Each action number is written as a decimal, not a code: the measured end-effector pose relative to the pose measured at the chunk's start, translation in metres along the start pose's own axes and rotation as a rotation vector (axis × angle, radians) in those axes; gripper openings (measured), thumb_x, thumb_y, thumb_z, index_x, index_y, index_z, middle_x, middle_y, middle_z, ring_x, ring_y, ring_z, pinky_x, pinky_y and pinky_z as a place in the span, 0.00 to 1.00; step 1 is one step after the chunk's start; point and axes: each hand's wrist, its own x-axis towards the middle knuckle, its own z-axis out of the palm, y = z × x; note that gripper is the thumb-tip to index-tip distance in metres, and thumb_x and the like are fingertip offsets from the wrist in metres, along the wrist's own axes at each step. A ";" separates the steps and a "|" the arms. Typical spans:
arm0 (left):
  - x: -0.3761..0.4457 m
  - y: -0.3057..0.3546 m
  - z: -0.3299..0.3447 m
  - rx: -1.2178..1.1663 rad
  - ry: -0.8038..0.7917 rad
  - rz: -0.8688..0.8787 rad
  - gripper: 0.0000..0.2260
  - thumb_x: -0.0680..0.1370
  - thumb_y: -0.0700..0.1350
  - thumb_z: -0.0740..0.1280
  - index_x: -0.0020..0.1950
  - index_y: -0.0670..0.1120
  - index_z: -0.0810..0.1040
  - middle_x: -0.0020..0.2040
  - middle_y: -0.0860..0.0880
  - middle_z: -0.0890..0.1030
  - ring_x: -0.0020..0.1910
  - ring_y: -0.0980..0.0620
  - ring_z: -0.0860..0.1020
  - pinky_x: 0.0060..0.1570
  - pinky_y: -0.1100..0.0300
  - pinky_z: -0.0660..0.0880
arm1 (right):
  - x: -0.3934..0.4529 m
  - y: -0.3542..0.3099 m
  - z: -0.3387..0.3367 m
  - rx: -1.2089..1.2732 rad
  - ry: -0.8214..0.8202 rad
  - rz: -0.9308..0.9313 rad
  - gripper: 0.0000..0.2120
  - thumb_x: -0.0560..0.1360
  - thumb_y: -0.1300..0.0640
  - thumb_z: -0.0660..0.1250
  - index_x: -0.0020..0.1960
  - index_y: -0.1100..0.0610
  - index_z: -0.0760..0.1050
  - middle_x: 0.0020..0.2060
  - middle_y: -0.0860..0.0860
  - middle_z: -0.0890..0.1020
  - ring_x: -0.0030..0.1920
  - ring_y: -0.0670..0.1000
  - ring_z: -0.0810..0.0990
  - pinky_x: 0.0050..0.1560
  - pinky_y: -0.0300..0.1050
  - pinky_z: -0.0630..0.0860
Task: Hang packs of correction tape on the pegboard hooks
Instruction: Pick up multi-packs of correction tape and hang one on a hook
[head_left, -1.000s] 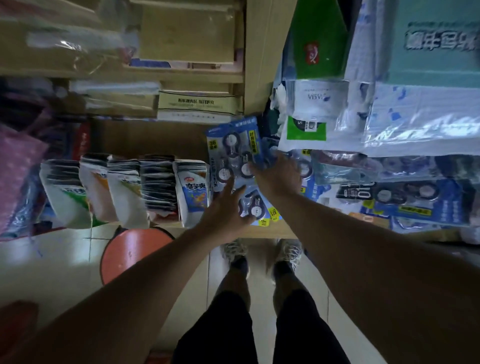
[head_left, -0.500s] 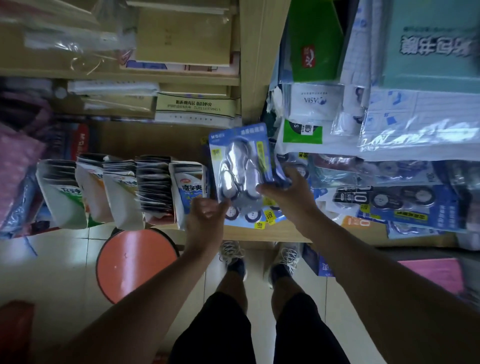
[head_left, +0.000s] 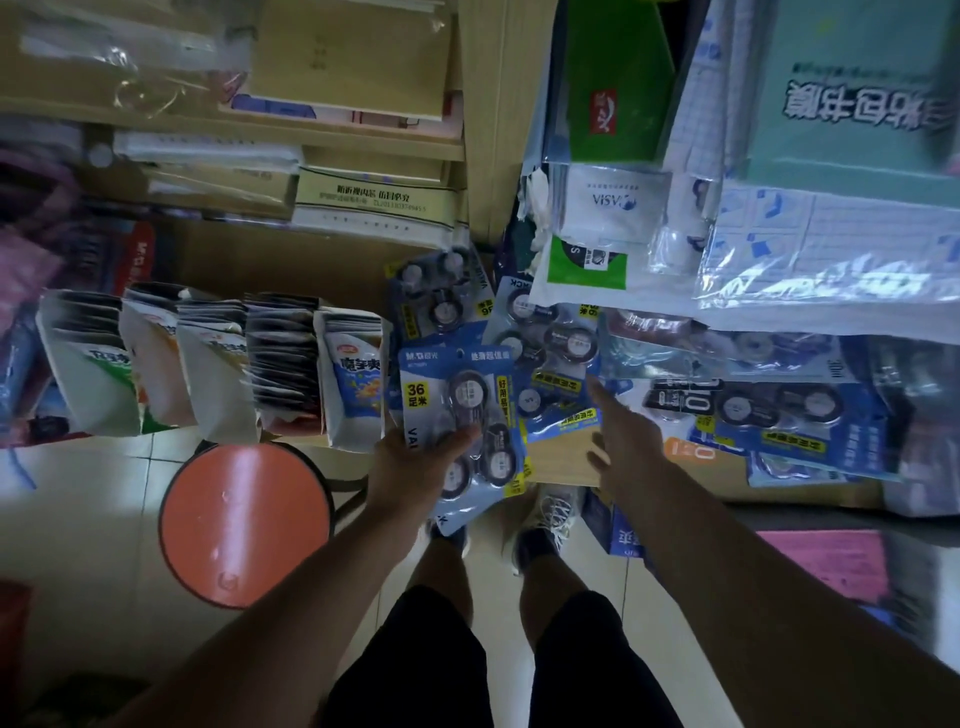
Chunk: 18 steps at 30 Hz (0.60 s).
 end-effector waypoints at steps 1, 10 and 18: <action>-0.002 -0.002 -0.002 0.005 0.009 0.002 0.16 0.68 0.45 0.77 0.54 0.51 0.79 0.41 0.60 0.82 0.32 0.72 0.80 0.27 0.78 0.72 | 0.000 -0.002 0.007 0.076 -0.084 0.077 0.36 0.69 0.42 0.78 0.70 0.57 0.71 0.63 0.55 0.77 0.60 0.56 0.79 0.60 0.54 0.77; -0.020 -0.014 -0.019 -0.055 0.152 -0.066 0.12 0.67 0.45 0.78 0.47 0.51 0.80 0.41 0.57 0.84 0.38 0.64 0.80 0.33 0.67 0.72 | 0.011 -0.002 0.045 0.312 -0.329 0.173 0.16 0.76 0.44 0.72 0.53 0.56 0.77 0.43 0.53 0.82 0.40 0.52 0.81 0.39 0.46 0.79; -0.024 -0.005 -0.028 -0.133 0.238 -0.036 0.15 0.68 0.45 0.78 0.51 0.51 0.78 0.45 0.53 0.82 0.44 0.53 0.80 0.40 0.66 0.72 | 0.017 0.031 0.021 0.413 -0.450 0.136 0.08 0.78 0.50 0.70 0.49 0.55 0.81 0.41 0.52 0.84 0.42 0.51 0.83 0.44 0.44 0.81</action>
